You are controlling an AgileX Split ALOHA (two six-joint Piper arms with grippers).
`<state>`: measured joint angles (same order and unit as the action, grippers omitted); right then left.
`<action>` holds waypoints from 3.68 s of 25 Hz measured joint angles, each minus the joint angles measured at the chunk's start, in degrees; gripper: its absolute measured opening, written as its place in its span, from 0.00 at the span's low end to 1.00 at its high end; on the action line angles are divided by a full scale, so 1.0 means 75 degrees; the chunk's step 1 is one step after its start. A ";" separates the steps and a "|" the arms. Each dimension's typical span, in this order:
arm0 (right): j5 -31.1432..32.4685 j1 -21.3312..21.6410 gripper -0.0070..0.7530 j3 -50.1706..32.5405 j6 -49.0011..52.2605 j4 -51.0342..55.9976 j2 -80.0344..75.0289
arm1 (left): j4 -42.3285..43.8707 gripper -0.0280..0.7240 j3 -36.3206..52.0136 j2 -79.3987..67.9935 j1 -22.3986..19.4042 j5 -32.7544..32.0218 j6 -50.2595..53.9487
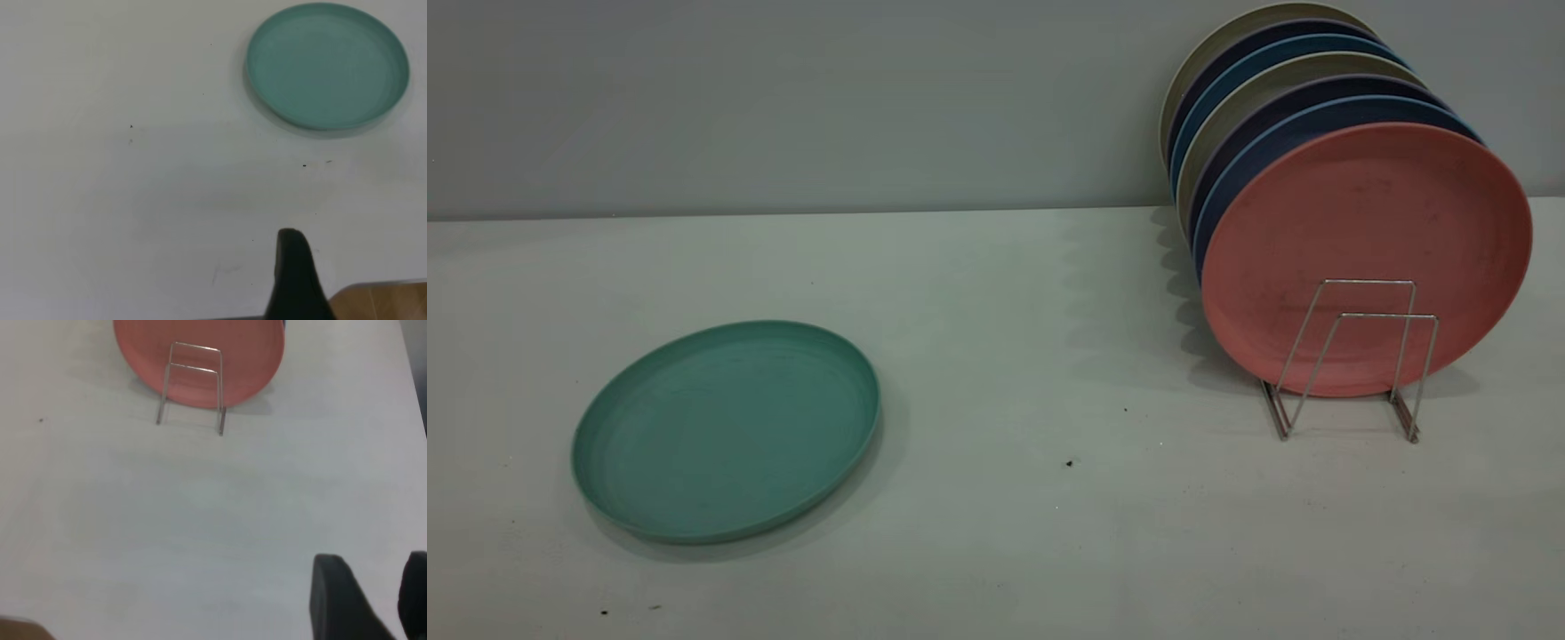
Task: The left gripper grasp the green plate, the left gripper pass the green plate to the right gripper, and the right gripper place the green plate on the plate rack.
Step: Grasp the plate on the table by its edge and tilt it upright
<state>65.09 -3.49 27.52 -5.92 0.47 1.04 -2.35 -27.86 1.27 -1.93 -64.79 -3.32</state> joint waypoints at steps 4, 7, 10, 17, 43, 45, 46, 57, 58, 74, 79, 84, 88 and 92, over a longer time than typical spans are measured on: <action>0.0000 0.0000 0.33 0.0000 0.0000 0.0000 0.0000 | 0.0000 0.73 0.0000 0.0000 0.0000 0.0000 0.0000; 0.0000 0.0000 0.33 0.0000 0.0000 0.0000 0.0000 | 0.0000 0.73 0.0000 0.0000 0.0000 0.0000 0.0000; 0.0000 0.0000 0.33 0.0000 0.0000 0.0000 0.0000 | 0.0000 0.73 0.0000 0.0000 0.0000 0.0000 0.0000; 0.0000 0.0000 0.33 0.0000 0.0000 0.0000 0.0000 | 0.0000 0.73 0.0000 0.0000 0.0000 0.0000 0.0007; 0.0000 0.0000 0.33 0.0000 -0.0015 0.0000 0.0000 | -0.0129 0.73 -0.0018 0.0000 0.0000 0.0042 -0.0055; 0.0000 0.0000 0.33 0.0000 -0.0008 0.0000 0.0000 | -0.0241 0.73 -0.0098 0.0000 0.0000 0.0550 -0.0049; -0.0007 0.0000 0.33 0.0000 -0.0008 -0.0007 0.0000 | -0.0322 0.73 -0.0109 0.0000 0.0000 0.0962 0.0012; -0.1677 0.0000 0.33 0.0098 -0.0231 -0.0145 -0.0407 | -0.0794 0.73 -0.0146 -0.3575 0.0000 0.3492 0.1235; -0.1849 0.0000 0.33 0.0098 -0.0271 -0.0063 -0.0638 | -0.0937 0.73 -0.0146 -0.4130 0.0000 0.3672 0.1224; -0.3615 0.0000 0.44 0.0098 -0.4071 0.4099 -0.5252 | -0.6602 0.73 -0.0867 -1.1059 0.0000 0.6196 -0.4063; -0.3754 0.0000 0.45 0.0098 -0.4973 0.5200 -0.6010 | -0.8631 0.73 -0.1464 -1.2623 -0.0368 0.6218 -0.5804; -0.3921 0.0000 0.45 0.0098 -0.5210 0.5464 -0.6257 | -1.0505 0.73 -0.1546 -1.3908 -0.1352 0.5907 -0.7640; -0.3975 0.0000 0.45 0.0098 -0.5232 0.5481 -0.6264 | -1.1586 0.73 -0.1578 -1.4648 -0.1700 0.5759 -0.8756; -0.3984 0.0000 0.45 0.0098 -0.5232 0.5491 -0.6264 | -1.2212 0.73 -0.1599 -1.5366 -0.1707 0.5644 -0.9384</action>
<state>35.21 -3.49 28.26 -45.16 41.65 -45.94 -93.94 -39.85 -113.97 -14.73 -22.46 -73.70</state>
